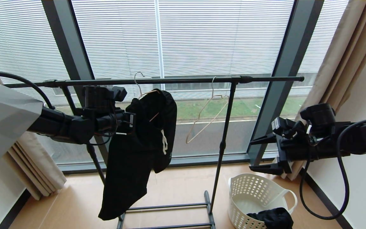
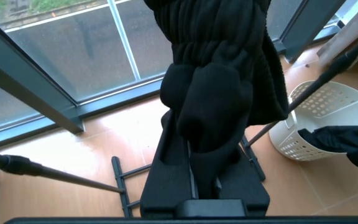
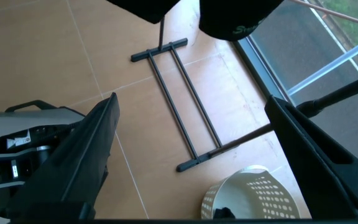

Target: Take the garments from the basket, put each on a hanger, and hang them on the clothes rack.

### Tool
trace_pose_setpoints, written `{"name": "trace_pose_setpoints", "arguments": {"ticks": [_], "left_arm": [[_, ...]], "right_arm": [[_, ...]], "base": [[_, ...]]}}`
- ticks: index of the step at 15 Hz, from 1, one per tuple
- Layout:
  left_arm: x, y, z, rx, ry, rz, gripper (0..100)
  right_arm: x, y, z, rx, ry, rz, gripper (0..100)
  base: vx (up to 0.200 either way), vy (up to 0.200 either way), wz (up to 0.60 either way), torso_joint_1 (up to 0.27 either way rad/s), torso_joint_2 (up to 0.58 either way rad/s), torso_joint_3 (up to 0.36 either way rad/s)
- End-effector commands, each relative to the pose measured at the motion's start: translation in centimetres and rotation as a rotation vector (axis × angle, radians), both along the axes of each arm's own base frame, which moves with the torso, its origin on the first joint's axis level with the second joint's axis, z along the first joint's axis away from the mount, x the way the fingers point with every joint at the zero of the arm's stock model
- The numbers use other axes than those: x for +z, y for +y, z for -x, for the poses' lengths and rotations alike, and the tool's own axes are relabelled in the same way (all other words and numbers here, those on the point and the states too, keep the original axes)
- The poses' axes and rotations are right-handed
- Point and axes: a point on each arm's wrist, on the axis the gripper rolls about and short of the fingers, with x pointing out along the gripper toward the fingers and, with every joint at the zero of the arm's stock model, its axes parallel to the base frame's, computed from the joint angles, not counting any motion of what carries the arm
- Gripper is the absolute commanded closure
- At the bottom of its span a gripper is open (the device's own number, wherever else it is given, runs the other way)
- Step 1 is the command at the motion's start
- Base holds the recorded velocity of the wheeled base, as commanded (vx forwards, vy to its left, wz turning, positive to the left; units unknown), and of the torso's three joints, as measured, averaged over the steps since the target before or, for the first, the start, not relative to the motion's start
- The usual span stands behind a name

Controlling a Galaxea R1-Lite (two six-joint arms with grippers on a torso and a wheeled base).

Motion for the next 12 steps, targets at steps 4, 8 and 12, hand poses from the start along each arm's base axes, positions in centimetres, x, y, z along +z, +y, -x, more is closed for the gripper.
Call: {"name": "trace_pose_setpoints", "arguments": {"ticks": [4,8,12], "left_arm": [[-1.6,-0.5,-1.7,0.012,0.009,-0.009,100],[-1.9,-0.6,-2.1,0.012,0.007,-0.009,100],[-1.9,-1.0,-2.6,0.011,-0.003,0.004,100]], "right_arm": [[-0.4,0.1,-0.2,0.003,0.009,0.000,0],[-0.4,0.4,-0.2,0.013,0.011,0.001,0],[-0.5,0.5,-0.2,0.012,0.014,0.005,0]], "base": [[0.000,0.000,0.00,0.000,0.00,0.000],[0.000,0.000,0.00,0.000,0.00,0.000],[0.000,0.000,0.00,0.000,0.00,0.000]]}}
